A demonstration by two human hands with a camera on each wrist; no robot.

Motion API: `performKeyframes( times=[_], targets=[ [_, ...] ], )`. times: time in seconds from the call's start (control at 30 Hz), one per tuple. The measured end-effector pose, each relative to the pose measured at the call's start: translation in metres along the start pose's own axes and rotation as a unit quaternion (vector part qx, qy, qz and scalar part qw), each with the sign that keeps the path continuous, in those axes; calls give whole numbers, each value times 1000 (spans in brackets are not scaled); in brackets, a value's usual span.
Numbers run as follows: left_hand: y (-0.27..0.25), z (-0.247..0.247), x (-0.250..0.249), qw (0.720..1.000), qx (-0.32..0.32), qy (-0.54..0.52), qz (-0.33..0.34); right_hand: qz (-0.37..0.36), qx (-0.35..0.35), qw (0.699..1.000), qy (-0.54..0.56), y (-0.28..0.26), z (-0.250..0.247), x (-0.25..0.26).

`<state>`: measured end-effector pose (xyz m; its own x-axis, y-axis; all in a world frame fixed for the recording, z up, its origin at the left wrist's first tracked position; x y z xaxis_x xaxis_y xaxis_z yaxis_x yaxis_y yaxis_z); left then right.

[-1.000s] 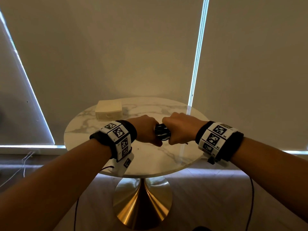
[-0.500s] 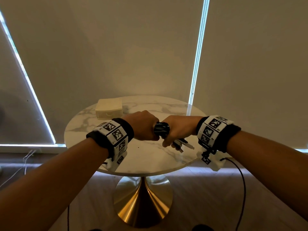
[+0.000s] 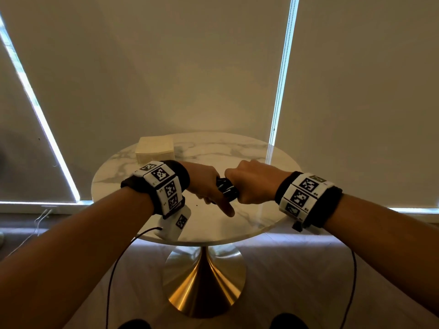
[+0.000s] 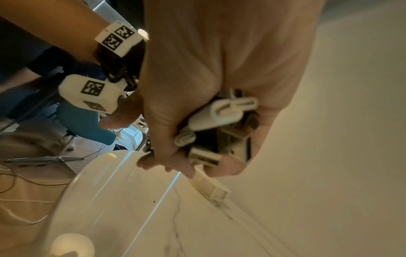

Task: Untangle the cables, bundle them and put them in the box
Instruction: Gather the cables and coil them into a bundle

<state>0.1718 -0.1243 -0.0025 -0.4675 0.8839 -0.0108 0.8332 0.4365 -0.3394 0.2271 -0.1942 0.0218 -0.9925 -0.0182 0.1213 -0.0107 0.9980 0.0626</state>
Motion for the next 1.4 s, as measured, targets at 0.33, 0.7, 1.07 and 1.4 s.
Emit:
performKeyframes(
  times=[0.33, 0.7, 1.07, 1.4],
  targets=[
    [-3, 2, -2, 993, -116, -4, 8, 18, 41, 995, 87, 2, 3, -10],
    [-15, -27, -11, 950, -240, 199, -6, 131, 174, 902, 372, 5, 14, -31],
    [-20, -20, 2, 942, -254, 219, 13, 61, 83, 963, 249, 13, 23, -16],
    [-22, -19, 6, 945, -265, 184, 45, 48, 75, 942, 323, 5, 24, -3]
  ],
)
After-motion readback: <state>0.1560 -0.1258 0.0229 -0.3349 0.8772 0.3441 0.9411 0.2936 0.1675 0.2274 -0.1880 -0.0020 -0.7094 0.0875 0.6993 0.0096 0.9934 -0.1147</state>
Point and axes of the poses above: each hand's wrist, its own y-axis towards the middle knuckle, its own z-axis out of the palm, x = y × z, the point moved 8 cm from there along y, towards the middle knuckle, and after that the axes turned 15 degrees about y, right-handed, at the moved point
